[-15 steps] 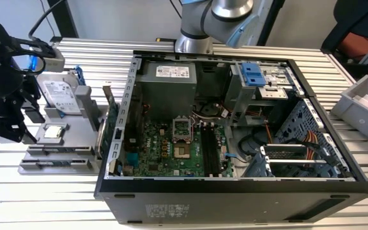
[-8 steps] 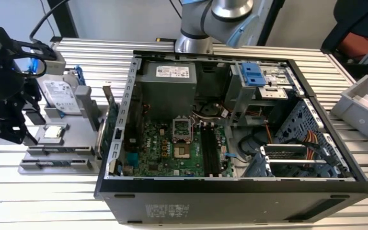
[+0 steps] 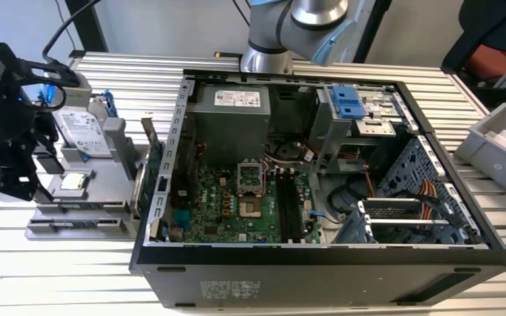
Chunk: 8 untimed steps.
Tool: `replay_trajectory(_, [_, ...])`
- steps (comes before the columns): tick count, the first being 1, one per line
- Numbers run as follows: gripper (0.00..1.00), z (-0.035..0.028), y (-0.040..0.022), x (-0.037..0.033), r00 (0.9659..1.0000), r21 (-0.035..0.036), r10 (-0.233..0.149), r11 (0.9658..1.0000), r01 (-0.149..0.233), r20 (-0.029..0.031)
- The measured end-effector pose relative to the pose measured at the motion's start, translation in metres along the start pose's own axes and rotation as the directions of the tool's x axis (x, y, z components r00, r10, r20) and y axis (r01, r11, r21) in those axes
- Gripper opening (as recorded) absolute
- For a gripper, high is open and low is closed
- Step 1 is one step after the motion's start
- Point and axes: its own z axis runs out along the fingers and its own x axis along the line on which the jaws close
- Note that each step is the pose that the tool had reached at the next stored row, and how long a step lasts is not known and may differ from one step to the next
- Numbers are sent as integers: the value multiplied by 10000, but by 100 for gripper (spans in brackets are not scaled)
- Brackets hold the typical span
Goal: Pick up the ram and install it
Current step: 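Pick up the ram and move it above insertion slot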
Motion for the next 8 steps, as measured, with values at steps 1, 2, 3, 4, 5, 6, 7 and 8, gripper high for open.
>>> replay_trajectory(1, [100,6,-1,1,10000,0,-1,10000,1,0])
replay_trajectory(2, [100,12,-2,1,10000,0,-1,10000,1,0])
replay_trajectory(3, [100,19,-2,1,10000,1,-1,10000,1,0])
replay_trajectory(4, [100,25,-2,1,10000,1,-1,10000,1,1])
replay_trajectory(5, [100,32,-2,2,10000,1,-1,10000,1,0])
replay_trajectory(6, [100,38,-2,2,10000,1,-1,10000,1,0])
replay_trajectory(7, [100,44,-2,2,10000,1,-1,10000,1,0])
replay_trajectory(8, [100,51,-2,2,10000,0,-1,10000,1,0])
